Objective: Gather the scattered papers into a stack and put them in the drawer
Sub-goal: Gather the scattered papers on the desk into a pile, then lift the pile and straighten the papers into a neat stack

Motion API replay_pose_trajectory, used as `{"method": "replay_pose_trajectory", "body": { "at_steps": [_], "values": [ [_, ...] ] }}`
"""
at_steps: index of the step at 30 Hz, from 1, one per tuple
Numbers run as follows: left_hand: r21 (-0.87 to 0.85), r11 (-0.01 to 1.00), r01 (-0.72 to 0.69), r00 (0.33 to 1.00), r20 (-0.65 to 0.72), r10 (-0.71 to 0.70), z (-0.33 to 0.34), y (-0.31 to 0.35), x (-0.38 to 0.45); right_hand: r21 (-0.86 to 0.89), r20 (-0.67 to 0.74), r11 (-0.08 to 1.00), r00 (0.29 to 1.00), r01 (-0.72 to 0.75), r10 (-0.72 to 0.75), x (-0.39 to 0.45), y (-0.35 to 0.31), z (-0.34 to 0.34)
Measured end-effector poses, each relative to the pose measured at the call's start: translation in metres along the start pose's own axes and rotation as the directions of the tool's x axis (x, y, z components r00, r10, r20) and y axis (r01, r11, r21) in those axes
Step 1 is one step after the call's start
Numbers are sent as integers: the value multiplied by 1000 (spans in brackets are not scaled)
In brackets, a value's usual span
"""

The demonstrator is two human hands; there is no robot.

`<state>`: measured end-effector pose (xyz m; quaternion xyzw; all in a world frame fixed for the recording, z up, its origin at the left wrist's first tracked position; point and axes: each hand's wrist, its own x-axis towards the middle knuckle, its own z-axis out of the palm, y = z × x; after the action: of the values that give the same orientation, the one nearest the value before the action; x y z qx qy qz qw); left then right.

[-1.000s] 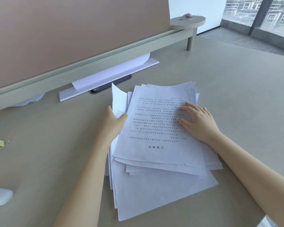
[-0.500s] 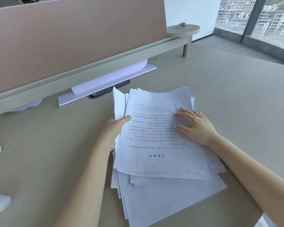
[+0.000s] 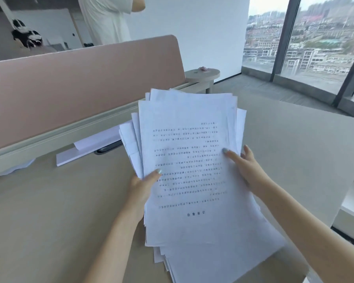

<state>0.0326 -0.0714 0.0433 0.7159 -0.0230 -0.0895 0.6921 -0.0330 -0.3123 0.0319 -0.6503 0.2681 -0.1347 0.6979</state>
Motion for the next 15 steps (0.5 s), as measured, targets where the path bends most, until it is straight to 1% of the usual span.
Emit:
{"method": "replay_pose_trajectory", "body": {
  "at_steps": [1, 2, 3, 5, 7, 9, 11, 13, 14, 15],
  "values": [
    [-25, 999, -31, 1000, -4, 31, 6, 2, -2, 16, 47, 999, 998, -35, 35, 0, -11, -5],
    [-50, 997, -63, 998, -3, 62, 13, 6, -5, -4, 81, 1000, 996, -21, 22, 0, -22, -9],
    [-69, 993, -95, 995, 3, 95, 21, 12, -5, -28, 96, 999, 995, 23, -21, -1, -35, -12],
    [-85, 979, -187, 981, 27, 190, 36, 33, 0, 12, 87, 987, 983, 159, -160, -3, -66, -18],
    [-99, 947, -307, 949, 48, 313, 49, 65, 9, 65, 44, 946, 947, 316, -319, -6, -104, -28],
    [-98, 899, -427, 899, 62, 434, 60, 103, 16, 107, 18, 890, 894, 443, -447, -8, -140, -38],
    [-103, 847, -522, 842, 99, 531, 69, 132, 22, 142, 25, 834, 841, 533, -541, -12, -166, -47],
    [-105, 823, -559, 812, 133, 568, 78, 141, 28, 170, 37, 800, 808, 575, -588, -14, -174, -52],
    [-106, 820, -562, 809, 135, 572, 81, 140, 30, 176, 46, 796, 803, 579, -594, -15, -172, -54],
    [-117, 825, -553, 815, 128, 565, 84, 135, 31, 179, 55, 807, 813, 563, -579, -14, -165, -56]
  ]
}}
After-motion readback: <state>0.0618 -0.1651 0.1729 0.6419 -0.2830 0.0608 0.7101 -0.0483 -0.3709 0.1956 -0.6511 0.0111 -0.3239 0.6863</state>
